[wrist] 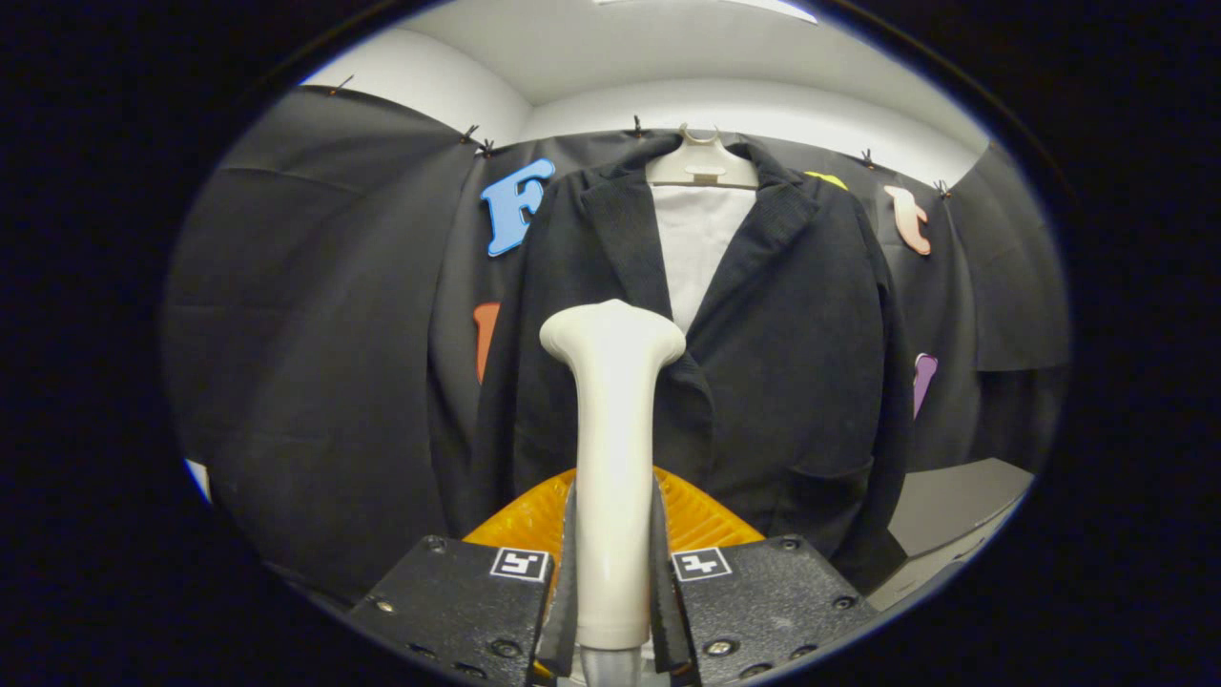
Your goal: Iron the clothes twice with a garment steamer, once on the left side and once on the right side.
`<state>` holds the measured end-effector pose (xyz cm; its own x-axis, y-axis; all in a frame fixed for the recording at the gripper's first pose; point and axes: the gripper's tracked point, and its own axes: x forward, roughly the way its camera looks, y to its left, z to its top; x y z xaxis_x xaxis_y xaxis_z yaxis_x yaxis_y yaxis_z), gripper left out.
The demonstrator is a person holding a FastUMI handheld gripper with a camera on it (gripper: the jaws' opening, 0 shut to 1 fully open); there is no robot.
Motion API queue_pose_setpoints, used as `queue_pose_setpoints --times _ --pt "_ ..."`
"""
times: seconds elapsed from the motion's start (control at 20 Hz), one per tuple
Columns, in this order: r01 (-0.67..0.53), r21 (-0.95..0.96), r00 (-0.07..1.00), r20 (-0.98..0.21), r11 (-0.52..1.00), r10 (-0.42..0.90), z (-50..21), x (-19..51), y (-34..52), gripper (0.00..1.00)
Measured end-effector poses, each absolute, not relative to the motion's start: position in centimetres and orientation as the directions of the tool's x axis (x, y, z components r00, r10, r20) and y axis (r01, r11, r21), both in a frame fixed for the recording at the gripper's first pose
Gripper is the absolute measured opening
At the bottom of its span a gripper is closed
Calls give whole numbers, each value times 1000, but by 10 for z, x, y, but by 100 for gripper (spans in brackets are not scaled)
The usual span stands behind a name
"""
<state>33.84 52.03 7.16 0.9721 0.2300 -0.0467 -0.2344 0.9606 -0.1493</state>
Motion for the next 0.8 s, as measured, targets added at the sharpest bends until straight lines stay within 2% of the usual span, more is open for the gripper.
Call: queue_pose_setpoints --times 0.8 --pt "-234 -220 962 -196 947 193 -9 329 511 34"
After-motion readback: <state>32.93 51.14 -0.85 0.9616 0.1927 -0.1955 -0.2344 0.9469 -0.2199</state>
